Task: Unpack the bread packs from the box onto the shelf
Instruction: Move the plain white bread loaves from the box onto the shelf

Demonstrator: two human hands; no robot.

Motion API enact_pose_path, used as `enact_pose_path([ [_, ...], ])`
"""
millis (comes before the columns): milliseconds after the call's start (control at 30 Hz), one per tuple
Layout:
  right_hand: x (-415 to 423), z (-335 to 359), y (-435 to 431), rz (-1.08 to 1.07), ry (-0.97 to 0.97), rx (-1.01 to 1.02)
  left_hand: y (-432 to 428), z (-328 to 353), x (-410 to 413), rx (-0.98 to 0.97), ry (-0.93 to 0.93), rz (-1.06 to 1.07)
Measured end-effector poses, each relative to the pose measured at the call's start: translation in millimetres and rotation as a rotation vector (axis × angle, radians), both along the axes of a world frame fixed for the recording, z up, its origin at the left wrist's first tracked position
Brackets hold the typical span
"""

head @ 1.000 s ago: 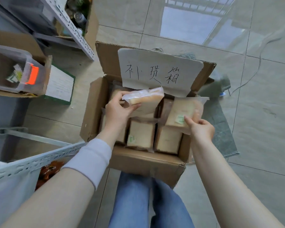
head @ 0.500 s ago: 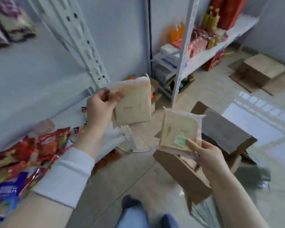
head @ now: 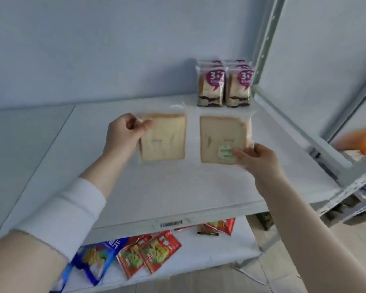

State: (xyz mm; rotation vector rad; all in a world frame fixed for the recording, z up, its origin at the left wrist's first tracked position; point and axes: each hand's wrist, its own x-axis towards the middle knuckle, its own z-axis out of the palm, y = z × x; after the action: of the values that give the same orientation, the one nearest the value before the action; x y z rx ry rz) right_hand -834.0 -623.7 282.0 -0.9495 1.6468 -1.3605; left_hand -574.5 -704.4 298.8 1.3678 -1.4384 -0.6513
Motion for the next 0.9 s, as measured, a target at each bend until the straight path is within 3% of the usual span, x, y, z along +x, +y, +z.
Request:
enact_pose_path([
  [267, 73, -13, -194, -0.002, 0.011, -0.073, -158, -13, 48, 0.006, -0.004, 0.086],
  [500, 97, -42, -332, -0.012, 0.038, -0.140, -282, -36, 53, -0.023, 0.188, 0.148],
  [733, 87, -46, -377, -0.082, 0.255, -0.127, -329, -44, 35, -0.100, 0.211, 0.188],
  [900, 93, -52, -384, -0.261, 0.261, -0.150, -332, -50, 21, -0.180, 0.316, 0.258],
])
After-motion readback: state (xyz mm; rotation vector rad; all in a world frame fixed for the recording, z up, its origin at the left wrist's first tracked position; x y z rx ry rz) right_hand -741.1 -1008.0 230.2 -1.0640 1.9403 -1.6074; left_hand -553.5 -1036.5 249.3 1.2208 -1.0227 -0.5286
